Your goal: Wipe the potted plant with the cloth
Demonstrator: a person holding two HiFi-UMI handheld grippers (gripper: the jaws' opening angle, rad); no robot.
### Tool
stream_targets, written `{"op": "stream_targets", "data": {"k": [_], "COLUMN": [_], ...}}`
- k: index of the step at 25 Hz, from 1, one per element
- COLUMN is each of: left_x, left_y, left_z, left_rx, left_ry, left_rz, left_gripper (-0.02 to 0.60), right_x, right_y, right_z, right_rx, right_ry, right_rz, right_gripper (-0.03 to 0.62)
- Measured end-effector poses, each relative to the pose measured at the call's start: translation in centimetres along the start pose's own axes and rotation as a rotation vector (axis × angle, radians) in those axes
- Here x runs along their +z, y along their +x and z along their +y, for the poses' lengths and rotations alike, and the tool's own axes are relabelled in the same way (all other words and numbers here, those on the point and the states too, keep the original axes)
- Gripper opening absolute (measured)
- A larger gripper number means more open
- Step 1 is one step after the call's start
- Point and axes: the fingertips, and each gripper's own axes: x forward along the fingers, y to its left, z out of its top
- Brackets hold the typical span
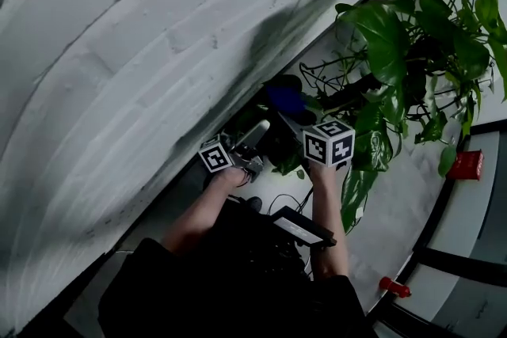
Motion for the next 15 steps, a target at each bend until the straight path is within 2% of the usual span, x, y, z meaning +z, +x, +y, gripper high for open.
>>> {"op": "stream_targets", "data": {"k": [3, 6, 9, 12, 15], "left_x": [-0.2, -0.6, -0.6, 0.1, 1.1], "left_y": [-0.7, -1.4, -2.4, -4.5, -6.2], "left_z": [0.6, 2.1, 3.6, 5.4, 6.0], "left_rx": [0.034, 0.108, 0.162, 0.219, 0.235], "left_ry": [0.005, -0.007, -0.050, -0.133, -0.169], "left_rz": [0.013, 0.014, -0.026, -0.130, -0.217], "left_gripper": [0.307, 0.310, 0.313, 0.314, 0.313], "right_x": [0.1, 1.2, 2.6, 3.9, 5.0], "right_y": [0.4, -0.7, -3.0, -6.1, -9.1], "right_z": [2.2, 2.8, 1.7, -0.6, -2.4], "right_rx": [0.096, 0.140, 0.095, 0.003, -0.080], "right_ry": [0.018, 0.033, 0.029, 0.039, 0.049], "right_rz": [-0.017, -0.107, -0.210, -0.301, -0.379], "right_gripper": [0.120, 0.120, 0.120, 0.120, 0.120]}}
